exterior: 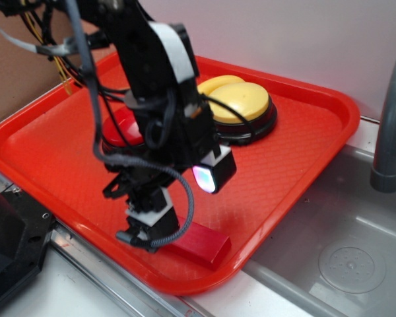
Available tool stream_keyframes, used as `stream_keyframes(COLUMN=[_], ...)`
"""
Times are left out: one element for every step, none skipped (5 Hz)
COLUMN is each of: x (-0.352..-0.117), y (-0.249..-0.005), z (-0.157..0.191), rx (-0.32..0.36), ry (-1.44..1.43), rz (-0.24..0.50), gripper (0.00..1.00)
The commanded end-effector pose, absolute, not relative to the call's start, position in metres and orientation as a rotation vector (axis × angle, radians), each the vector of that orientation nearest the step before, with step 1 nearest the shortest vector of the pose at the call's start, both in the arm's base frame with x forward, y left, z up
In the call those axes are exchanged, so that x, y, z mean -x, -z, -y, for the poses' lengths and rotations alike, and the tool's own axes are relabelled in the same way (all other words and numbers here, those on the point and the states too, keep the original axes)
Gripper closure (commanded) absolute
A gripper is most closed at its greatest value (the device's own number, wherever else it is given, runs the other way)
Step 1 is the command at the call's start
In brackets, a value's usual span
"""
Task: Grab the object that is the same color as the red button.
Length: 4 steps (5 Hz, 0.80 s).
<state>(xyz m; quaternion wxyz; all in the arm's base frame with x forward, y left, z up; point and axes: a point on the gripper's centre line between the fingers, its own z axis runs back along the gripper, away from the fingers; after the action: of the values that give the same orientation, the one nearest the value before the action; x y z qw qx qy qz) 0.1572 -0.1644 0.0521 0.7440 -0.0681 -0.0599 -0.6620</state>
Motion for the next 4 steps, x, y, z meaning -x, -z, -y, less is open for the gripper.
stream_keyframes(x=[-0.152,-0.152,-0.153,-0.161], y=[-0.031,-0.023,-0.017,-0.015], z=[0.170,0.169,0.167,0.160], rx=[0.106,0.104,0.097,0.066], ry=[1.414,1.399,1.366,1.273], rz=[0.148,0.142,0.134,0.137], gripper=[0.00,0.00,0.00,0.30])
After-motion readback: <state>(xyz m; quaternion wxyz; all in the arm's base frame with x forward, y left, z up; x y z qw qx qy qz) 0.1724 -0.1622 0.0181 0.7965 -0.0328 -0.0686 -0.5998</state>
